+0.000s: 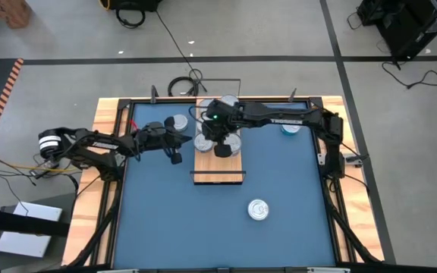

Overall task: Stack canned seafood by type on shelf
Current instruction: Put the blue tuna can on the shelf aligned with the other blue tuna can

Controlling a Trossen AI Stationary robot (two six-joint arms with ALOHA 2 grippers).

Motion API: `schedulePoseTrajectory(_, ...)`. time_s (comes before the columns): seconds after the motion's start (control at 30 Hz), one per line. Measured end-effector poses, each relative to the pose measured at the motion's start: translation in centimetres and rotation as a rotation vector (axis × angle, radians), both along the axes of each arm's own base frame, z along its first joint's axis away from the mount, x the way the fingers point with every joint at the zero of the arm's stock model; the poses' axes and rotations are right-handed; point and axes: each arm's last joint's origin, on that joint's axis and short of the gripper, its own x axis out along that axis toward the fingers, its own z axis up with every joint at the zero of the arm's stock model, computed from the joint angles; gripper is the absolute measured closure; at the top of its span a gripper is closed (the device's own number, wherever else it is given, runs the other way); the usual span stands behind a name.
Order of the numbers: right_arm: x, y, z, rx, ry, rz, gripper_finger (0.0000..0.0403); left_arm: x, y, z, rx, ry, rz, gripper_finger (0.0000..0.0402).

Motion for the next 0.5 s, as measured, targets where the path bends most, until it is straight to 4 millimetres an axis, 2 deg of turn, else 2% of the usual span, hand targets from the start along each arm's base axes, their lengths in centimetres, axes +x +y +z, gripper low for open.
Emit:
schedulePoseTrajectory(0.2, -2.2, -0.1, 2.5, -0.023, 0.035, -0.089, 0.0402, 0.2, 0.3, -0.9, -0.013, 0.037, 0.014, 0.0399)
schedulePoseTrajectory(0.33, -3.4, 0.2, 2.4, 0.014, 0.078, -0.082, 0.0402, 0.6, 0.4, -1.3, -0.006, 0.016, 0.013, 0.0399)
schedulePoseTrajectory(0.5, -5.8, 1.0, 2.5, 0.039, 0.048, -0.083, 0.0402, 0.8, 0.5, -2.0, -0.012, 0.028, 0.013, 0.0399)
